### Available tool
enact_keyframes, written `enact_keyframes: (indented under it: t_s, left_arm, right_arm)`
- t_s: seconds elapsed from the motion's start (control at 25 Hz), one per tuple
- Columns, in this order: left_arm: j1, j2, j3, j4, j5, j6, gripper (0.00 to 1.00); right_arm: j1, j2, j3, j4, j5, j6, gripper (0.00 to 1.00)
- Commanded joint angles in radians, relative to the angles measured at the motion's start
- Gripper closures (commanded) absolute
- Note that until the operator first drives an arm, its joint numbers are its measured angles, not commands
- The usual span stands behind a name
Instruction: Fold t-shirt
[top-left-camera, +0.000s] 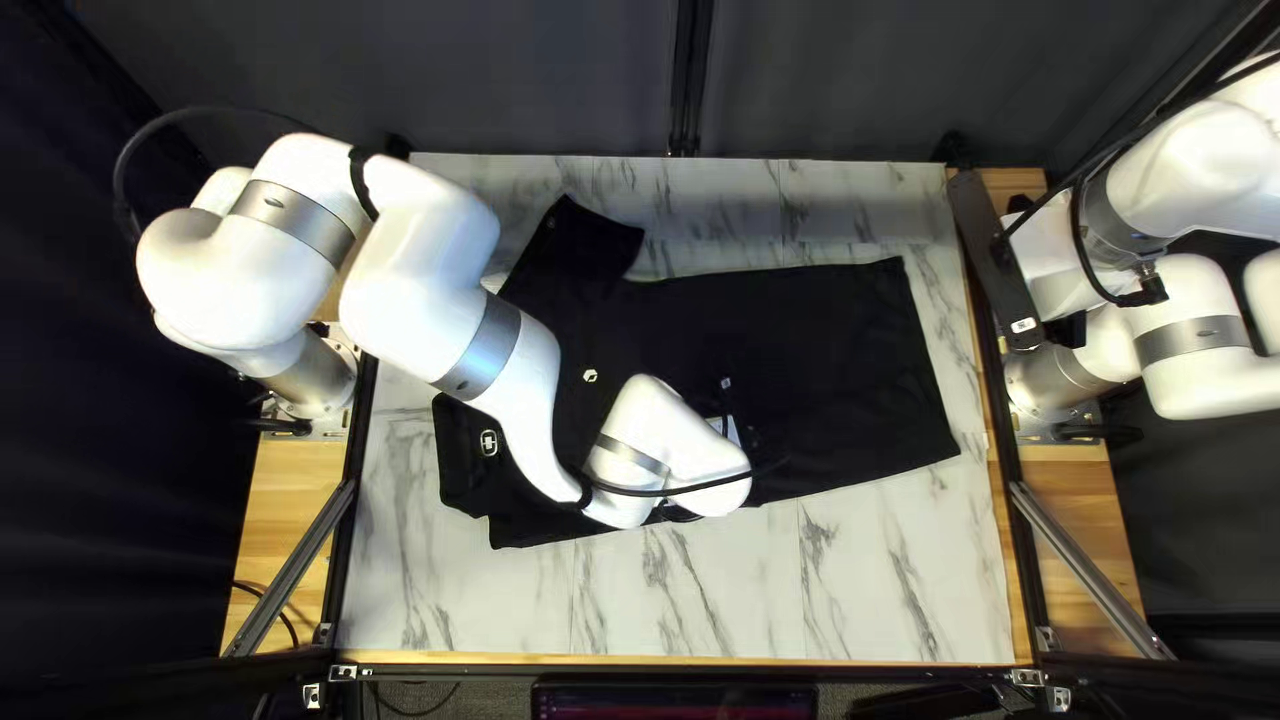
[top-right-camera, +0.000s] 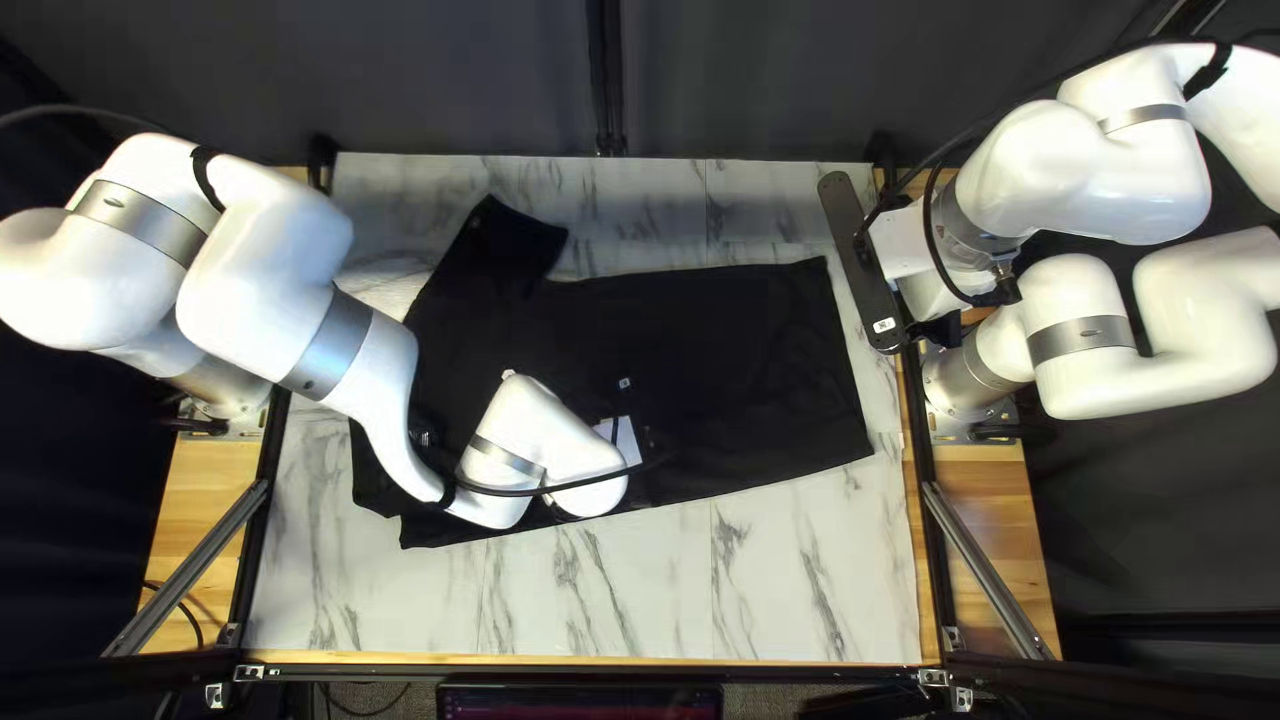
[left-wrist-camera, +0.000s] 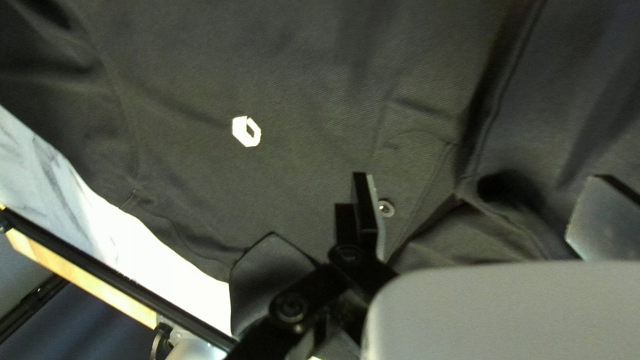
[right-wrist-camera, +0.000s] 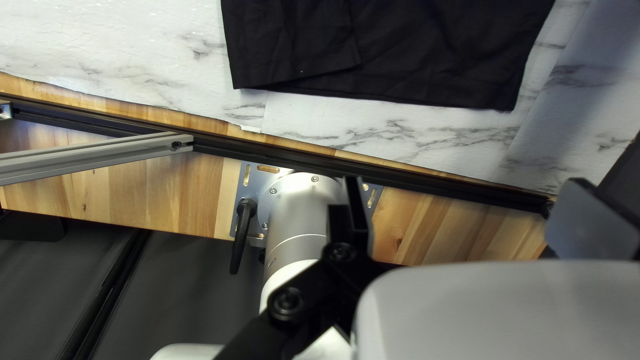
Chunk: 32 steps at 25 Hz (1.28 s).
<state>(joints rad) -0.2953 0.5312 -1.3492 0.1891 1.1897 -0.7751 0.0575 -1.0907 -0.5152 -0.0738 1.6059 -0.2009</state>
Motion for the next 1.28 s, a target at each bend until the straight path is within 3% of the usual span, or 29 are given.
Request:
enact_keyframes:
  t_s: [0.04, 0.4, 0.6, 0.68, 0.8, 0.96, 1.16, 1.28]
  left_arm:
    - [0.025, 0.002, 0.014, 0.009, -0.009, -0.005, 0.00]
    - [-0.004, -0.015, -0.019, 0.013, 0.040, -0.024, 0.00]
    - [-0.024, -0.183, 0.115, 0.007, -0.008, 0.020, 0.00]
    - [0.003, -0.313, 0.231, 0.011, -0.044, 0.070, 0.00]
    - [0.077, -0.478, 0.374, -0.008, -0.090, 0.184, 0.00]
    - [0.244, -0.679, 0.545, -0.075, -0.159, 0.444, 0.00]
    - [0.399, -0.794, 0.622, -0.129, -0.179, 0.708, 0.00]
    - [0.463, -0.799, 0.625, -0.142, -0.193, 0.826, 0.00]
  right_arm:
    - [0.000, 0.000, 0.000, 0.000, 0.000, 0.000, 0.00]
    - [0.000, 0.000, 0.000, 0.000, 0.000, 0.000, 0.00]
    - [0.000, 0.000, 0.000, 0.000, 0.000, 0.000, 0.00]
    - [0.000, 0.000, 0.000, 0.000, 0.000, 0.000, 0.00]
    - [0.000, 0.000, 0.000, 0.000, 0.000, 0.000, 0.00]
    - [0.000, 0.000, 0.000, 0.000, 0.000, 0.000, 0.00]
    - [0.000, 0.000, 0.000, 0.000, 0.000, 0.000, 0.00]
    - [0.000, 0.000, 0.000, 0.000, 0.000, 0.000, 0.00]
